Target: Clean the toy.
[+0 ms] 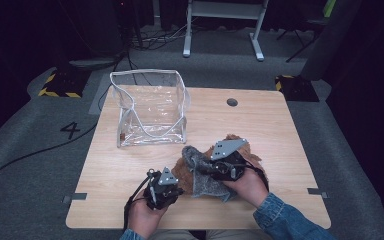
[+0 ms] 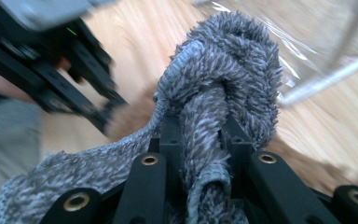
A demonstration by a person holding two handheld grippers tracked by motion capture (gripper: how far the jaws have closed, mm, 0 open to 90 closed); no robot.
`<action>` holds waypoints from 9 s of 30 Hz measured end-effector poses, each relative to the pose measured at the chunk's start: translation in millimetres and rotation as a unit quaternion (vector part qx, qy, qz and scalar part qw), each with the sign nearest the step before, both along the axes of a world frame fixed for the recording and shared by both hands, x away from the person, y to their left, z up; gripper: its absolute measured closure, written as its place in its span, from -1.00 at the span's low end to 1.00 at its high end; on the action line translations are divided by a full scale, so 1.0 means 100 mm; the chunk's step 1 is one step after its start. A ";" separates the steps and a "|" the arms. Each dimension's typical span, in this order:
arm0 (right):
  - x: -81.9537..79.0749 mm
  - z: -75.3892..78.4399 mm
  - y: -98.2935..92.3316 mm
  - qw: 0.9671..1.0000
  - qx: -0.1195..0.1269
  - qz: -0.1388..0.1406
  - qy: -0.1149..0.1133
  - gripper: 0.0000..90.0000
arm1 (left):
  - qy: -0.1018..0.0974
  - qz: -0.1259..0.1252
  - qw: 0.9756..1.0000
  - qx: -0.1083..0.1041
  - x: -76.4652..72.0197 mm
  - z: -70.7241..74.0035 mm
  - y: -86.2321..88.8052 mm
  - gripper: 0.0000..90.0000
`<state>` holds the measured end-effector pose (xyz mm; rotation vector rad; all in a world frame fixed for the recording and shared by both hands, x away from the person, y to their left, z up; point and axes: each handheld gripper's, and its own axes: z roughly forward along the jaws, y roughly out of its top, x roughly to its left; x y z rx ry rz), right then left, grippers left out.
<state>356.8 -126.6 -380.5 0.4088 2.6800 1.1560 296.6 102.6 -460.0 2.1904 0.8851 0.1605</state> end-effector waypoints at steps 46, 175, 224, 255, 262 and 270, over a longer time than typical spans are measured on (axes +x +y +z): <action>-0.01 0.21 -1.69 0.983 0.016 -0.180 -0.037 0.70 | -0.015 -0.003 1.000 -0.014 -0.02 0.00 -0.01 0.83; -0.35 -0.75 -1.25 0.989 -0.014 -0.103 0.109 0.68 | -0.012 -0.018 1.000 -0.016 -0.01 0.00 -0.02 0.82; -0.23 -0.38 -1.40 0.991 -0.002 -0.132 0.029 0.68 | -0.011 -0.019 1.000 -0.016 -0.01 -0.01 0.00 0.82; -0.57 0.15 -1.33 0.995 0.064 -0.077 -0.024 0.67 | -0.016 -0.027 0.998 -0.054 -0.06 0.20 -0.07 0.83; -0.65 0.20 -0.46 0.996 0.074 0.016 -0.039 0.67 | -0.009 -0.038 0.997 -0.068 -0.09 0.27 -0.12 0.83; -0.59 -0.04 -0.24 0.998 0.014 0.008 -0.059 0.69 | -0.006 -0.026 0.997 -0.072 -0.09 0.26 -0.05 0.86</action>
